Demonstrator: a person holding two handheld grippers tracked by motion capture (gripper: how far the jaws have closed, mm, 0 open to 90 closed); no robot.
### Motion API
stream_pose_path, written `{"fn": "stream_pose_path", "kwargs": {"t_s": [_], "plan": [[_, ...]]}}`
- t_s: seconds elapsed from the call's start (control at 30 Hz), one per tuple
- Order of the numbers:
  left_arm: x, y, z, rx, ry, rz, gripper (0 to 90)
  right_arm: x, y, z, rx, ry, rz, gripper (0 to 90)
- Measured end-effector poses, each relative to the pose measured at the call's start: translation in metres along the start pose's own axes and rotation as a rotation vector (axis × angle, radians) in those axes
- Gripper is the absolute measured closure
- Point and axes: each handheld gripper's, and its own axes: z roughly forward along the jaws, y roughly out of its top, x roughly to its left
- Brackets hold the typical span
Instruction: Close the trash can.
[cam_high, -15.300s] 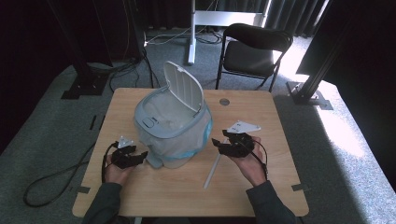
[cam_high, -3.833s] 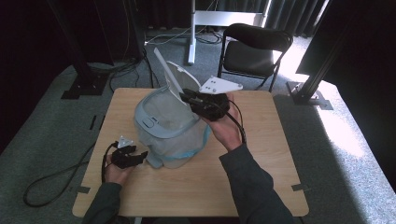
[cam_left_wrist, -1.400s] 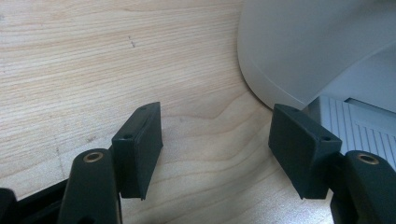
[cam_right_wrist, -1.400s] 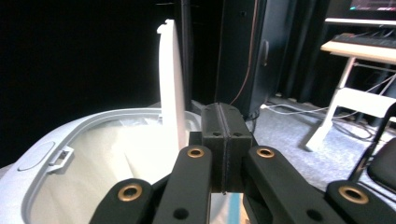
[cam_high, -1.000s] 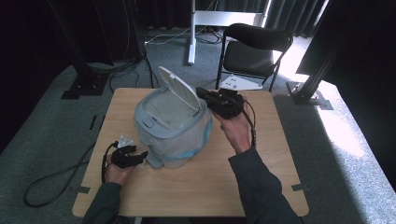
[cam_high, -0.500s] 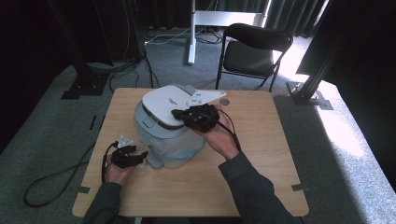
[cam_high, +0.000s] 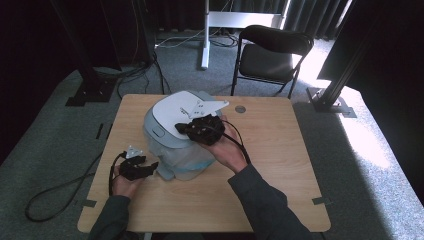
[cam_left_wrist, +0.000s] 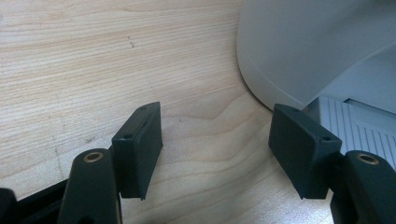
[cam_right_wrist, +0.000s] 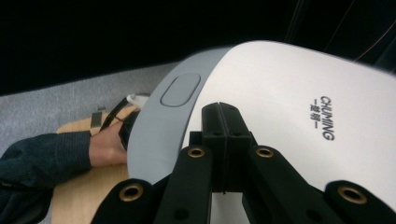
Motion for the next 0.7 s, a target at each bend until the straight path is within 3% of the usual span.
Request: {"fn": "stream_pose_path", "kwargs": {"t_s": [0.07,0.23,0.33,0.7], "plan": [[0.0,0.0,0.0,0.001,-0.001,-0.001,35.0,0.001,0.0,0.001,0.002,0.0,0.007,90.0],[0.0,0.0,0.0,-0.001,-0.001,0.0,35.0,0.006,0.003,0.001,0.012,-0.029,-0.033,90.0],[0.0,0.0,0.0,-0.002,-0.003,0.0,35.0,0.01,0.004,0.001,0.007,-0.074,-0.074,90.0],[0.0,0.0,0.0,0.0,-0.001,0.001,35.0,-0.01,-0.005,-0.03,-0.076,-0.165,-0.007,90.0]]}}
